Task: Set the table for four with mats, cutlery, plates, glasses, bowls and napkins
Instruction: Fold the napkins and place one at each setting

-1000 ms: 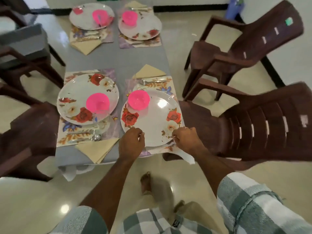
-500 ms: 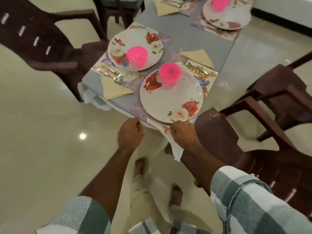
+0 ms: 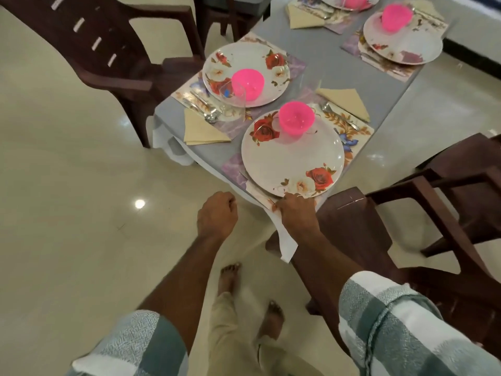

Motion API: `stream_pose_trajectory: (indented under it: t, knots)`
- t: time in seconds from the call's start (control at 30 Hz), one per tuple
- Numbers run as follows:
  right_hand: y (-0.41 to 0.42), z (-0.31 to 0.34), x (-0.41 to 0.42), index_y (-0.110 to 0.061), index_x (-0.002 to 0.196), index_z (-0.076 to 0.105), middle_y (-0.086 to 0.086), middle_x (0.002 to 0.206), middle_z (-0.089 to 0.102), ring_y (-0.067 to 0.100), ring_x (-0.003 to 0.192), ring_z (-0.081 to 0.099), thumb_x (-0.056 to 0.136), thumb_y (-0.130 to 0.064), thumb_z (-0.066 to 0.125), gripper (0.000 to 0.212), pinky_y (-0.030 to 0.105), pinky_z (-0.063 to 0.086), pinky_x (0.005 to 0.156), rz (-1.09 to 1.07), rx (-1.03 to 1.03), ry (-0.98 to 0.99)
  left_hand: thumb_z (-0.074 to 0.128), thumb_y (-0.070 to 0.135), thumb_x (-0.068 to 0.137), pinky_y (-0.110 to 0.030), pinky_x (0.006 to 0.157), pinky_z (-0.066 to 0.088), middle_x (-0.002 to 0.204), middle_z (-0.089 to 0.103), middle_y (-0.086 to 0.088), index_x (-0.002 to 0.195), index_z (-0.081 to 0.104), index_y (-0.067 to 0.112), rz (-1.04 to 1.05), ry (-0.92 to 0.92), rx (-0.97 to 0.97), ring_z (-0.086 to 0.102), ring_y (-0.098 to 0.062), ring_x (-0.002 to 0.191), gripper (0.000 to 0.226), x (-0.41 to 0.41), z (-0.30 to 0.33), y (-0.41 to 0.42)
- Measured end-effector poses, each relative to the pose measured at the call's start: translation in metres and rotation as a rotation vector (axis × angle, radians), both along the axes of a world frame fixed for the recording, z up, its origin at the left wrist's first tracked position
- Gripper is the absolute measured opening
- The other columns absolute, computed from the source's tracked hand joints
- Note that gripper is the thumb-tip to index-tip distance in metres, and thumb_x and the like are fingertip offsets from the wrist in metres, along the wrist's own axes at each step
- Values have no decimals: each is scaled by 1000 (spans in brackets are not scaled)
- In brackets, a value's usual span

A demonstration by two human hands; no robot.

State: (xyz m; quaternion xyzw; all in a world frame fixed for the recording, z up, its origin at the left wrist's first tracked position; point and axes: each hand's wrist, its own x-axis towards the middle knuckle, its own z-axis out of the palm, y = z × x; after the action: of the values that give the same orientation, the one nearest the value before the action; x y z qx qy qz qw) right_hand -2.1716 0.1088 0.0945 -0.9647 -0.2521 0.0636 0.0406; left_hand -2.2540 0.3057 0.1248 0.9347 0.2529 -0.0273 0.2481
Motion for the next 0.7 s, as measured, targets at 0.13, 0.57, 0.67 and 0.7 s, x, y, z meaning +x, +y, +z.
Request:
stream_pose_trajectory:
  t: [0.13, 0.57, 0.67, 0.7]
  knots:
    - [-4, 0, 2, -34, 106, 78, 0, 102, 71, 27, 87, 64, 92, -10, 61, 32, 37, 38, 74, 76, -7, 18, 49, 23, 98, -32, 70, 42, 97, 64, 0, 94, 67, 19, -4, 22, 11, 61, -22, 87, 19, 2, 0, -1]
    - [-18, -9, 11, -30, 114, 75, -4, 112, 72, 25, 97, 63, 91, -10, 61, 33, 42, 45, 79, 180, 32, 26, 52, 26, 101, -37, 89, 46, 122, 62, -3, 121, 65, 19, -49, 50, -3, 59, -24, 113, 25, 23, -3, -13]
    - [-23, -16, 14, -29, 112, 76, -4, 111, 72, 22, 96, 63, 92, -14, 62, 28, 43, 49, 82, 171, 37, 39, 56, 26, 100, -38, 98, 46, 132, 59, -3, 130, 62, 18, -75, 40, -26, 55, -23, 122, 32, 32, -4, -14]
    - [-23, -18, 14, -28, 111, 76, -4, 109, 72, 22, 94, 63, 92, -15, 62, 26, 43, 50, 81, 165, 46, 41, 58, 26, 100, -38, 97, 46, 131, 61, -4, 129, 63, 18, -76, 35, -30, 56, -23, 121, 31, 36, -4, -14]
